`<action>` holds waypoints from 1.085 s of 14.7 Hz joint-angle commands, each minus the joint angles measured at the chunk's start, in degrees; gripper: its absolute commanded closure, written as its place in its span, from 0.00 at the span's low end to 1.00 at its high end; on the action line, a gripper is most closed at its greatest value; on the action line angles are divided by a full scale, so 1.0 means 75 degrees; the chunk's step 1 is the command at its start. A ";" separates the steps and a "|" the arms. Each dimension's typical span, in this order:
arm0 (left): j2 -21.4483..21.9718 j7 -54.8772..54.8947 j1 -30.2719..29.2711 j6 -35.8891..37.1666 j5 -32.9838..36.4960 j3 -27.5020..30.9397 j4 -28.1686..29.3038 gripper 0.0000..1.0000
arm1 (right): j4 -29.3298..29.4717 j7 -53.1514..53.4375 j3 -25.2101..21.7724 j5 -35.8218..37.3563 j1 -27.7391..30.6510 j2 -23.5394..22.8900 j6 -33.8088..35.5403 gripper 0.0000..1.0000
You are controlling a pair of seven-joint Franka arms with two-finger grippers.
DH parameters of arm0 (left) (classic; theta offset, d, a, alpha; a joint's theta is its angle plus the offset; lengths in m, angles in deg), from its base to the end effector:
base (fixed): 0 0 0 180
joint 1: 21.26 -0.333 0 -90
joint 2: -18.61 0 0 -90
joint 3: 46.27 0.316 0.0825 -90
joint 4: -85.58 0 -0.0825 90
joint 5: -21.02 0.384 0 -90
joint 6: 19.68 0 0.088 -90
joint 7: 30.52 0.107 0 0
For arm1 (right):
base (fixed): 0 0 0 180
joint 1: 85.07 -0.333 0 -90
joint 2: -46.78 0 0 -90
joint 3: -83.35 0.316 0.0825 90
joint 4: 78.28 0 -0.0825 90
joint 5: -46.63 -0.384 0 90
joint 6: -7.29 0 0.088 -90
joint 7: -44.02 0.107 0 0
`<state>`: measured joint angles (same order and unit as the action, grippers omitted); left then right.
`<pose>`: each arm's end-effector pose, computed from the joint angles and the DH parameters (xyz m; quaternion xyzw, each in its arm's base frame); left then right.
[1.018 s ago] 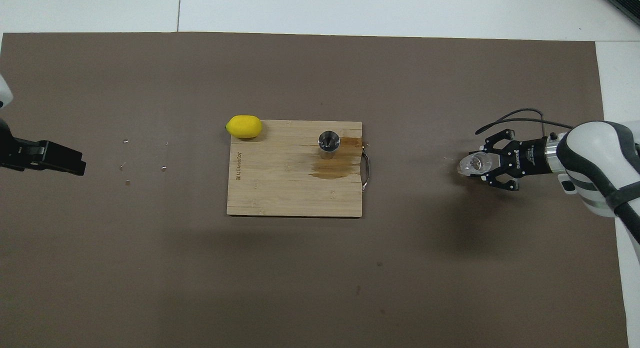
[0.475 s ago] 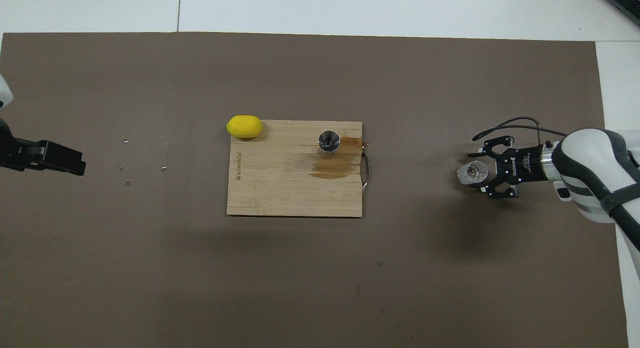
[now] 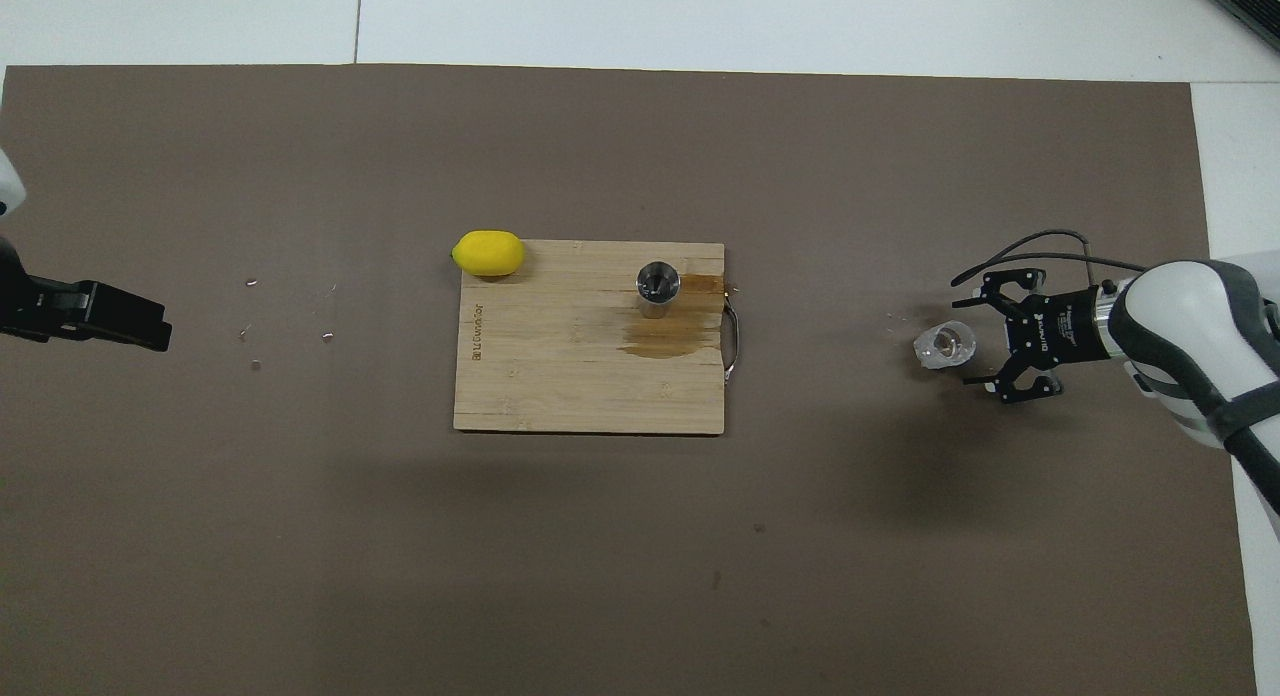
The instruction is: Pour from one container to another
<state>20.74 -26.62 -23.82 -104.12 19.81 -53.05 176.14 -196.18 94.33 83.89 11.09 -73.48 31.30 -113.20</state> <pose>0.5310 -0.0429 0.6318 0.9968 -0.0713 -0.0350 0.0083 0.5624 -0.0818 0.2943 -0.7199 0.6404 0.1832 0.1949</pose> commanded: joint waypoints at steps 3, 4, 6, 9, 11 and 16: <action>0.0091 0.0054 -0.0033 -0.0014 -0.0073 0.0013 0.0124 0.00 | -0.0148 -0.0458 0.0080 0.1336 0.0037 0.0517 -0.0094 0.01; 0.0091 0.0054 -0.0033 -0.0014 -0.0073 0.0013 0.0124 0.00 | -0.0124 -0.0727 0.0080 0.1525 0.0014 0.0540 -0.0094 0.01; 0.0091 0.0054 -0.0045 -0.0014 -0.0073 0.0013 0.0124 0.00 | -0.0054 -0.1139 0.0057 0.1690 -0.0021 0.0622 -0.0094 0.01; 0.0091 0.0054 -0.0033 -0.0014 -0.0073 0.0013 0.0124 0.00 | -0.0007 -0.1910 0.0127 0.2835 -0.0068 0.0915 -0.0001 0.01; 0.0091 0.0054 -0.0033 -0.0014 -0.0073 0.0013 0.0124 0.00 | -0.0019 -0.2590 0.0127 0.3213 -0.0290 0.0950 0.0267 0.01; 0.0091 0.0054 -0.0033 -0.0014 -0.0073 0.0013 0.0124 0.00 | -0.0019 -0.3517 0.0139 0.4664 -0.1039 0.1231 0.0492 0.01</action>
<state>20.74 -26.62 -23.82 -104.12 19.81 -53.04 176.14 -195.67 71.02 84.54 41.56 -79.58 38.55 -110.30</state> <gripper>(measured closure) 0.000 0.004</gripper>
